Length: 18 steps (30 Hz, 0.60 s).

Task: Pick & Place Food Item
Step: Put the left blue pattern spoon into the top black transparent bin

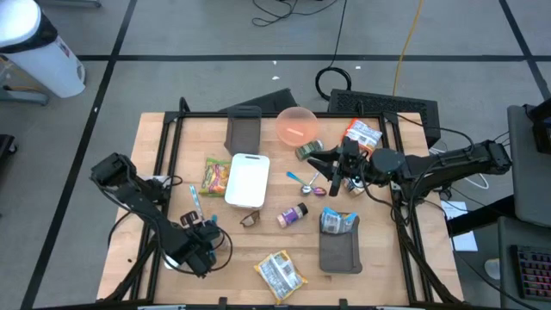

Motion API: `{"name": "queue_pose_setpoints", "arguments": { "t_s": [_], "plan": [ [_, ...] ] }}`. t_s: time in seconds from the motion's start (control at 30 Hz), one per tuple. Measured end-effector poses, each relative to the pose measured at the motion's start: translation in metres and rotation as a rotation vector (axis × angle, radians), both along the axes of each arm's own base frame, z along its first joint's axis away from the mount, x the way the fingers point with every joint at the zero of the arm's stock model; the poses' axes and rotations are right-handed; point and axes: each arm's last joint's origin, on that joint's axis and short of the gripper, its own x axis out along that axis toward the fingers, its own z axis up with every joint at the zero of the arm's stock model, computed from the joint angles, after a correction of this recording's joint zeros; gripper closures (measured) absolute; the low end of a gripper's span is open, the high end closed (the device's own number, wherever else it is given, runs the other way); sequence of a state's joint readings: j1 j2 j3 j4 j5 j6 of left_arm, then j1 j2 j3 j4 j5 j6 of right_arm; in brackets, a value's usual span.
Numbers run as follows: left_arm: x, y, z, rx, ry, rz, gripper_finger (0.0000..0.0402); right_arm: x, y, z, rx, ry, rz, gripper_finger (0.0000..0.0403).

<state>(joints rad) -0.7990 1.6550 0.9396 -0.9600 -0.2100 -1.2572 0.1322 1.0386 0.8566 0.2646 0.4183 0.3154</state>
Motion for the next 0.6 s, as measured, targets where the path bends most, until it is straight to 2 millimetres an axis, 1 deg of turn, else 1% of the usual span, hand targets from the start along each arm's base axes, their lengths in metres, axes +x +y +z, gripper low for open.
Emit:
{"name": "queue_pose_setpoints", "arguments": {
  "t_s": [0.27, 0.47, 0.53, 0.6],
  "plan": [
    [-0.008, 0.012, -0.017, 0.049, -0.001, 0.026, 0.0252, 0.000, 0.000, 0.000, 0.018, -0.005, -0.005, 0.0301],
    [-0.009, 0.016, -0.023, 0.057, -0.022, 0.030, 0.0253, 0.000, -0.001, 0.000, 0.038, -0.011, -0.032, 0.0301],
    [-0.009, 0.017, -0.024, 0.056, -0.026, 0.030, 0.0259, 0.000, -0.001, 0.000, 0.038, -0.011, -0.032, 0.0301],
    [-0.009, 0.019, -0.026, 0.053, -0.026, 0.046, 0.0275, 0.000, -0.001, 0.000, 0.038, -0.011, -0.032, 0.0301]
  ]
}}
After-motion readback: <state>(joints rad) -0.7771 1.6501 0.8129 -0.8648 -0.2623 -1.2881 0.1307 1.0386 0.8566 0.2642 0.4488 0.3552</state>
